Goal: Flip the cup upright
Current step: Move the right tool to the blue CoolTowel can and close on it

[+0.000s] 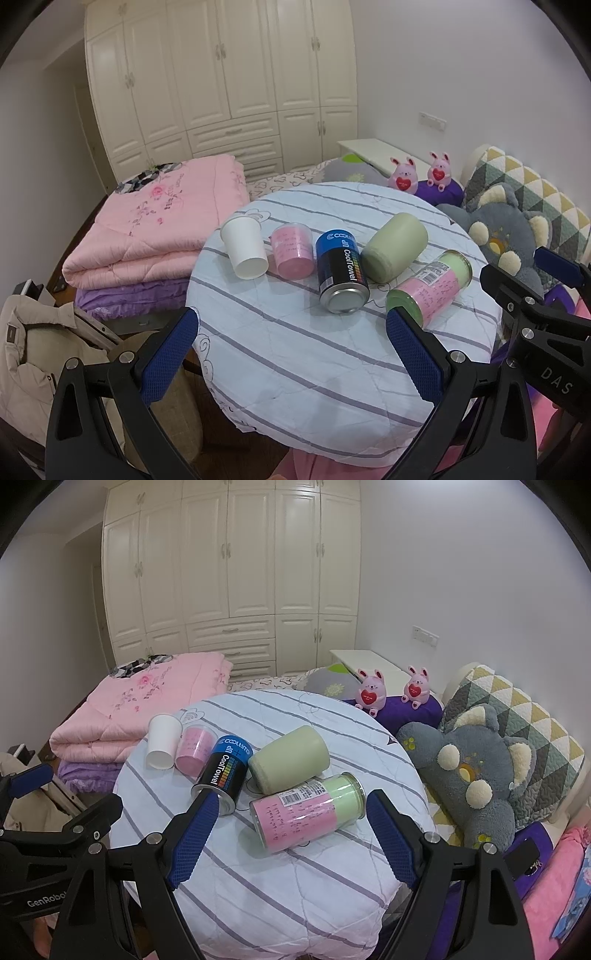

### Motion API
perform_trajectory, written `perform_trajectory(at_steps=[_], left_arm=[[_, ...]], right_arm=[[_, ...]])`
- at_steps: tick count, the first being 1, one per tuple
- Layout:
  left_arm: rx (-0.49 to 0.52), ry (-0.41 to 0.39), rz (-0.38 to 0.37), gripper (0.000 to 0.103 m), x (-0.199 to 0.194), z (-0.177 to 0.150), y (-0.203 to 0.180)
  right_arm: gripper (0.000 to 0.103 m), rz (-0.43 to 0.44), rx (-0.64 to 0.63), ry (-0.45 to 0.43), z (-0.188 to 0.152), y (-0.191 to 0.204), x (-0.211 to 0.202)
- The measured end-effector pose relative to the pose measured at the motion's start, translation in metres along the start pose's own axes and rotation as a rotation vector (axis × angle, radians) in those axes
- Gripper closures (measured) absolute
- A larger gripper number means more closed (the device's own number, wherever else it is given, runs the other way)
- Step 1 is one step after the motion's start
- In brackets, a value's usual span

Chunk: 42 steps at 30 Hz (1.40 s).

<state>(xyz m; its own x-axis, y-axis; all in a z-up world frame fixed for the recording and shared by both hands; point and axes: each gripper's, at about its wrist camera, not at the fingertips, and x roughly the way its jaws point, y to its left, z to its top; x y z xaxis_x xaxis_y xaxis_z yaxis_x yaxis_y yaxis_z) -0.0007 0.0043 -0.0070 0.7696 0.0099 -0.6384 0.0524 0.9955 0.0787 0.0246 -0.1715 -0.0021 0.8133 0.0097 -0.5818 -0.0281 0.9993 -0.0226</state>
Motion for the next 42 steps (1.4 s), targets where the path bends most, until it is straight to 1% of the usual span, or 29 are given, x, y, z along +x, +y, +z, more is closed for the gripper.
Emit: perform_trajectory(at_steps=[8, 10, 14, 20, 22, 23, 26, 27, 31, 34, 38, 39, 41, 42], left_arm=[[0.004, -0.03, 0.0, 0.0, -0.001, 0.001, 0.001], [-0.001, -0.034, -0.002, 0.0, 0.0, 0.0, 0.003], [-0.013, -0.026, 0.011, 0.0, 0.011, 0.002, 0.013], [-0.043, 0.003, 0.035, 0.0, 0.033, 0.009, 0.034], [-0.05, 0.01, 0.05, 0.0, 0.041, 0.013, 0.043], [-0.019, 0.0, 0.086, 0.0, 0.042, 0.014, 0.047], [-0.028, 0.028, 0.103, 0.0, 0.056, 0.015, 0.058], [-0.053, 0.046, 0.086, 0.0, 0.063, 0.013, 0.06], [-0.06, 0.129, 0.093, 0.0, 0.084, 0.009, 0.068], [-0.058, 0.151, 0.099, 0.0, 0.095, 0.01, 0.072], [-0.086, 0.178, 0.063, 0.0, 0.111, 0.012, 0.07], [-0.1, 0.18, 0.047, 0.0, 0.117, 0.013, 0.07], [-0.105, 0.189, 0.042, 0.0, 0.124, 0.014, 0.071], [-0.108, 0.194, 0.038, 0.0, 0.128, 0.015, 0.072]], right_arm=[[0.02, 0.003, -0.005, -0.005, 0.004, 0.002, 0.002], [0.02, 0.016, 0.005, 0.005, 0.005, 0.002, 0.006], [0.02, 0.031, 0.019, 0.029, 0.006, 0.002, 0.016], [0.02, 0.063, 0.022, 0.071, 0.013, 0.015, 0.038], [0.02, 0.074, 0.021, 0.09, 0.015, 0.02, 0.048], [0.02, 0.078, 0.021, 0.102, 0.016, 0.023, 0.054], [0.02, 0.102, 0.038, 0.147, 0.018, 0.029, 0.073], [0.02, 0.119, 0.045, 0.167, 0.019, 0.032, 0.082], [0.02, 0.169, 0.072, 0.242, 0.023, 0.04, 0.112], [0.02, 0.2, 0.089, 0.293, 0.027, 0.044, 0.129], [0.02, 0.237, 0.113, 0.354, 0.037, 0.05, 0.151], [0.02, 0.234, 0.11, 0.367, 0.039, 0.052, 0.156], [0.02, 0.232, 0.108, 0.382, 0.041, 0.054, 0.164], [0.02, 0.23, 0.114, 0.402, 0.041, 0.055, 0.17]])
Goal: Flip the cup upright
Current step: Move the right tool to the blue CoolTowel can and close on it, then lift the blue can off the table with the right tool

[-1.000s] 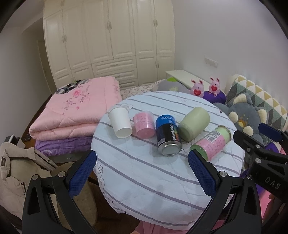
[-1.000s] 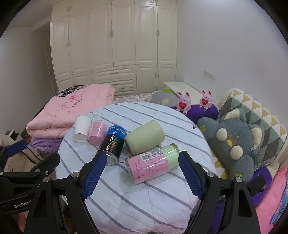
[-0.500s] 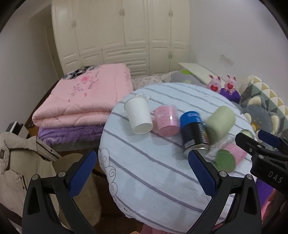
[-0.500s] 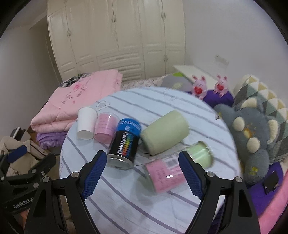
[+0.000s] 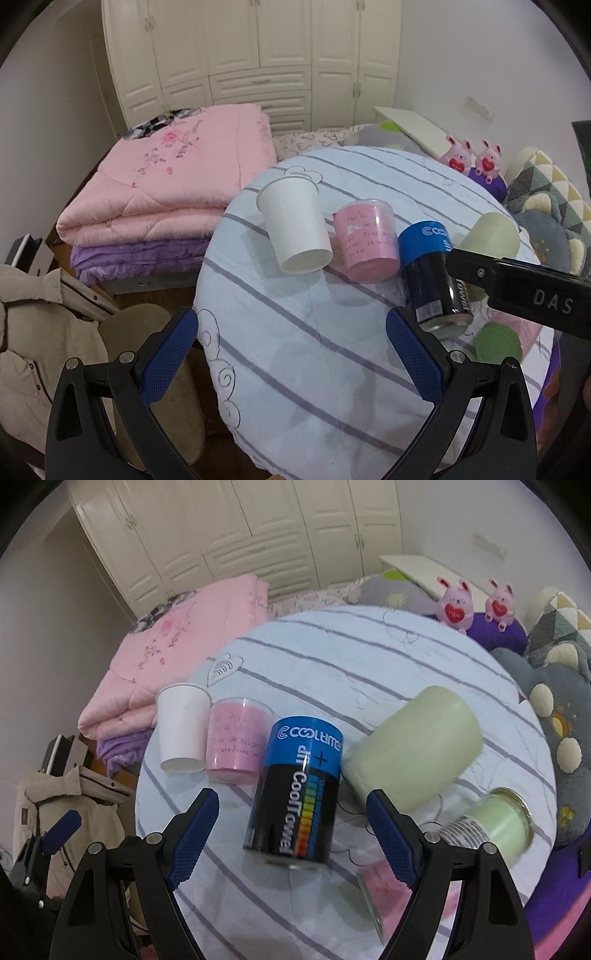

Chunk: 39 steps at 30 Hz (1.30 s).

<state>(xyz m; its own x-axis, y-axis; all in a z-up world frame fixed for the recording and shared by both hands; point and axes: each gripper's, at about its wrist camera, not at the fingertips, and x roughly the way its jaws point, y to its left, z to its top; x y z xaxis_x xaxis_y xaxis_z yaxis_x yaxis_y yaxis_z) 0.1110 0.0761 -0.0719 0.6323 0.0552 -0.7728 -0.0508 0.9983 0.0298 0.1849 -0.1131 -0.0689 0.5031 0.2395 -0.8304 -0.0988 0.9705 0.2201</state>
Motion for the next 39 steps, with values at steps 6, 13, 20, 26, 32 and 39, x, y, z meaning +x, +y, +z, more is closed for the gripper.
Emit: perform_trajectory(at_steps=[6, 13, 20, 26, 32, 39], left_arm=[[-0.004, 0.033, 0.003, 0.0, 0.02, 0.003, 0.005], [0.003, 0.054, -0.001, 0.0, 0.029, 0.002, 0.008], [0.002, 0.067, -0.011, 0.0, 0.036, 0.003, 0.01], [0.011, 0.053, -0.027, 0.0, 0.03, 0.006, 0.006], [0.011, 0.019, -0.043, 0.0, 0.015, 0.012, 0.004], [0.019, -0.049, -0.049, 0.0, 0.0, 0.033, -0.001]], right_arm=[[0.02, 0.012, 0.024, 0.079, 0.008, 0.0, 0.022], [0.02, 0.006, 0.045, 0.177, 0.01, -0.001, 0.052], [0.029, 0.001, 0.063, 0.219, 0.004, -0.005, 0.07], [0.034, 0.012, 0.059, 0.197, 0.001, -0.005, 0.065], [0.034, 0.025, 0.046, 0.153, -0.001, -0.006, 0.04], [0.034, 0.025, 0.022, 0.09, 0.013, -0.006, 0.013]])
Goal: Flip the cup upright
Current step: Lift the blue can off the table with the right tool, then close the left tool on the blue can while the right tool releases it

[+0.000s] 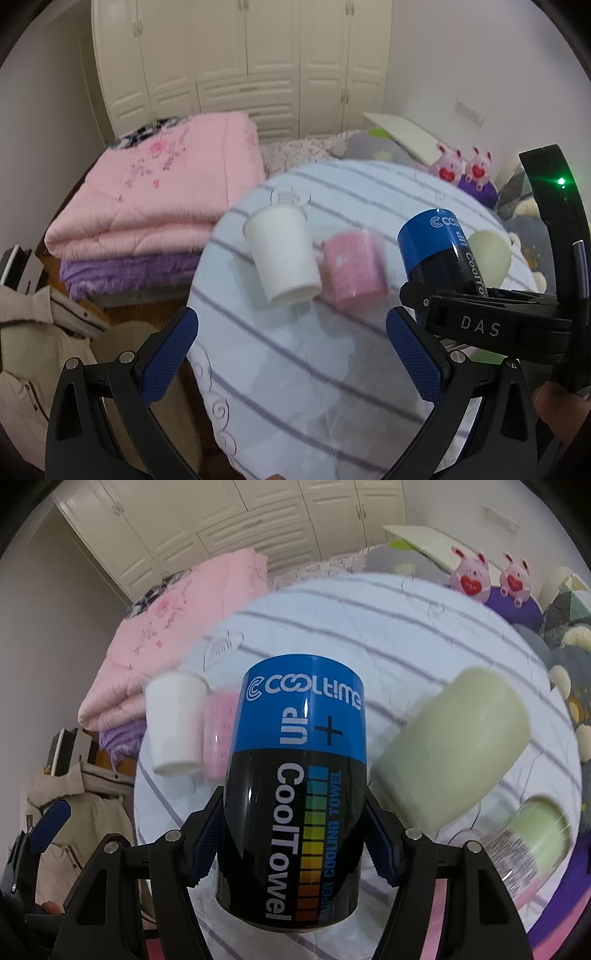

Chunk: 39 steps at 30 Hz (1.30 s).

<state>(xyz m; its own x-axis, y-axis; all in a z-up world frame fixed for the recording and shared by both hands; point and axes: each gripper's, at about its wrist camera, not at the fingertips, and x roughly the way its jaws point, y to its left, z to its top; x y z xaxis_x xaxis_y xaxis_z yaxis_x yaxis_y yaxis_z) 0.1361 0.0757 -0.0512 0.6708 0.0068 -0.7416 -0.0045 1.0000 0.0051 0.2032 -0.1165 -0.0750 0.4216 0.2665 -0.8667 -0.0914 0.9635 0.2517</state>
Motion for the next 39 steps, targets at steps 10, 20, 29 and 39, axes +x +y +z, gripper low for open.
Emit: perform_trajectory(at_steps=[10, 20, 29, 39], left_arm=[[0.038, -0.03, 0.025, 0.0, 0.035, 0.062, -0.021], [0.095, 0.064, 0.067, 0.0, 0.112, 0.106, -0.055], [0.145, 0.183, 0.14, 0.0, 0.157, 0.108, -0.064], [0.164, 0.142, 0.148, 0.0, 0.131, 0.113, -0.077]], right_arm=[[0.034, -0.035, -0.032, -0.038, 0.069, -0.002, 0.01], [0.034, -0.044, -0.01, 0.076, 0.124, -0.038, 0.067], [0.033, -0.007, 0.04, 0.214, 0.13, -0.054, 0.11], [0.02, 0.024, 0.049, 0.133, 0.13, -0.066, 0.061]])
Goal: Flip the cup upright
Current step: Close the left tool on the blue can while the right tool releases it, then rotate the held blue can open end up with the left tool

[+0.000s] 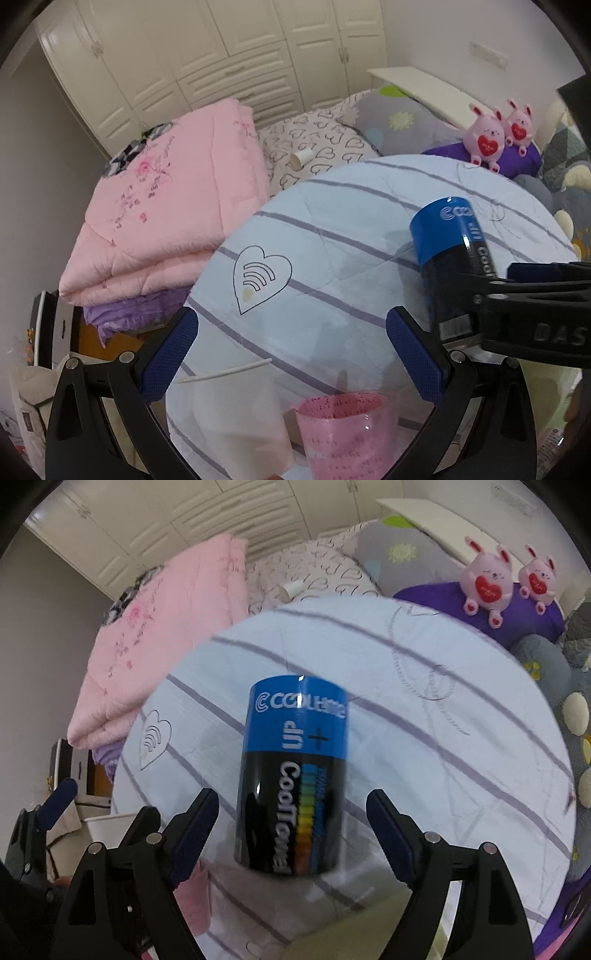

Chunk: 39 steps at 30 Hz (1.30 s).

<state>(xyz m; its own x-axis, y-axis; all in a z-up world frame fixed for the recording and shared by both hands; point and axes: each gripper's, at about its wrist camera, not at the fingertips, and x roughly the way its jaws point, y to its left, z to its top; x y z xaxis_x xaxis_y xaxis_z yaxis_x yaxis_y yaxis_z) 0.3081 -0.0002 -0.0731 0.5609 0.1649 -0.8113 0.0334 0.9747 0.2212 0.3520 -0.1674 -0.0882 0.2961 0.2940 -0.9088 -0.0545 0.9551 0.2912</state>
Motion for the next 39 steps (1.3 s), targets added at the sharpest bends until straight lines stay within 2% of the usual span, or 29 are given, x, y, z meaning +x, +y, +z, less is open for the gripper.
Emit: perform_trajectory(at_steps=[3, 6, 11, 15, 18, 22, 26, 31, 35, 39], left_arm=[[0.004, -0.009, -0.004, 0.0, -0.005, 0.005, -0.004], [0.01, -0.005, -0.049, 0.0, -0.007, 0.012, -0.013], [0.028, 0.008, -0.075, 0.0, -0.006, 0.024, -0.037], [0.023, 0.046, -0.147, 0.0, -0.002, 0.034, -0.052], [0.003, 0.077, -0.139, 0.0, 0.008, 0.043, -0.06], [-0.03, 0.104, -0.143, 0.0, 0.02, 0.051, -0.069], [-0.091, 0.181, -0.169, 0.0, 0.04, 0.055, -0.075], [-0.095, 0.224, -0.165, 0.0, 0.059, 0.061, -0.09], [-0.154, 0.249, -0.18, 0.002, 0.072, 0.062, -0.092], [-0.148, 0.271, -0.188, 0.003, 0.082, 0.062, -0.1]], right_arm=[[0.02, -0.014, 0.007, -0.02, -0.002, -0.006, -0.012], [0.02, -0.036, 0.013, -0.046, -0.008, -0.016, -0.026], [0.02, -0.056, 0.027, -0.079, -0.011, -0.033, -0.043], [0.02, -0.057, 0.041, -0.116, -0.011, -0.046, -0.057], [0.02, -0.046, 0.046, -0.149, -0.01, -0.05, -0.064], [0.02, -0.09, 0.026, -0.165, -0.006, -0.056, -0.062], [0.02, -0.093, 0.024, -0.154, -0.002, -0.066, -0.052], [0.02, -0.12, 0.025, -0.148, 0.002, -0.078, -0.044], [0.02, -0.116, 0.032, -0.137, 0.004, -0.083, -0.039], [0.02, -0.133, 0.037, -0.13, 0.005, -0.089, -0.034]])
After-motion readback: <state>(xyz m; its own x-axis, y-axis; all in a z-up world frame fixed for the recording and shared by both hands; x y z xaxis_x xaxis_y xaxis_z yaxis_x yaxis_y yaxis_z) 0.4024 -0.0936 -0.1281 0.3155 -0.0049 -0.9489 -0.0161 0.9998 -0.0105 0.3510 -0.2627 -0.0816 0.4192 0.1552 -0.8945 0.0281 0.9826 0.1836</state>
